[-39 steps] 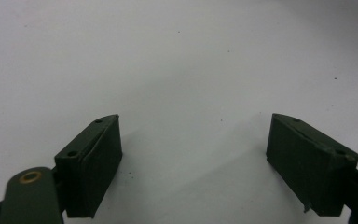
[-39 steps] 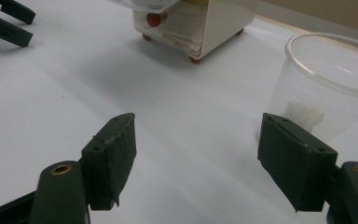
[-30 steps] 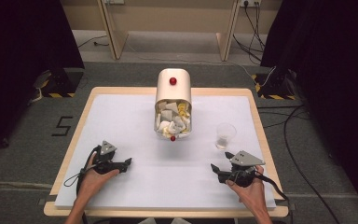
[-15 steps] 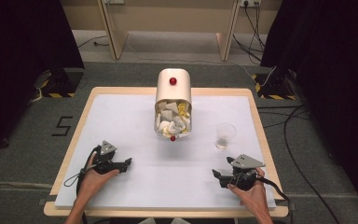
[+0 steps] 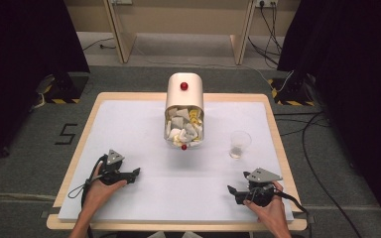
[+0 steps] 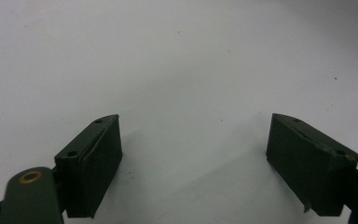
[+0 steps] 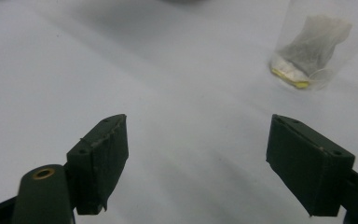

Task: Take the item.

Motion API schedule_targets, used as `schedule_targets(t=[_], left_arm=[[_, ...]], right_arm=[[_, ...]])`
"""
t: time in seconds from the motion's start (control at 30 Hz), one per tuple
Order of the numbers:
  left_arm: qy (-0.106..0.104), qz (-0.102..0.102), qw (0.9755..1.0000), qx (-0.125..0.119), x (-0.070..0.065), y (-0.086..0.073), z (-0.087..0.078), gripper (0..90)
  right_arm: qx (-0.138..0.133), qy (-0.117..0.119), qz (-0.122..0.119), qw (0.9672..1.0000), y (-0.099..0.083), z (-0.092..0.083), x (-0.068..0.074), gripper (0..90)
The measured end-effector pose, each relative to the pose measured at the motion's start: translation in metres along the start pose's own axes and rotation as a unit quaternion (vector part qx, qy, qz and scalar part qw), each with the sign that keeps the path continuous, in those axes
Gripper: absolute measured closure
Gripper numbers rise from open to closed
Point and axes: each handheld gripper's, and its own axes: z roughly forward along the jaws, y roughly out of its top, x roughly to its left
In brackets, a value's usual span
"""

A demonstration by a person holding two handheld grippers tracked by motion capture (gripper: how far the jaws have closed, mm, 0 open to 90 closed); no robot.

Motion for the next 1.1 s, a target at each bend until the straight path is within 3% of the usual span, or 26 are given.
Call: schedule_targets(t=[0.33, 0.63, 1.1], left_arm=[[0.000, 0.000, 1.0000, 0.000, 0.000, 0.000, 0.000, 16.9], [0.000, 0.000, 1.0000, 0.000, 0.000, 0.000, 0.000, 17.0], [0.000, 0.000, 1.0000, 0.000, 0.000, 0.000, 0.000, 17.0]], right_arm=[[0.053, 0.017, -0.009, 0.9984, -0.011, 0.008, 0.008, 16.3], [0.020, 0.014, -0.016, 0.9996, -0.021, 0.008, 0.009, 15.8], [0.019, 0.014, -0.015, 0.9996, -0.022, 0.008, 0.009, 15.7]])
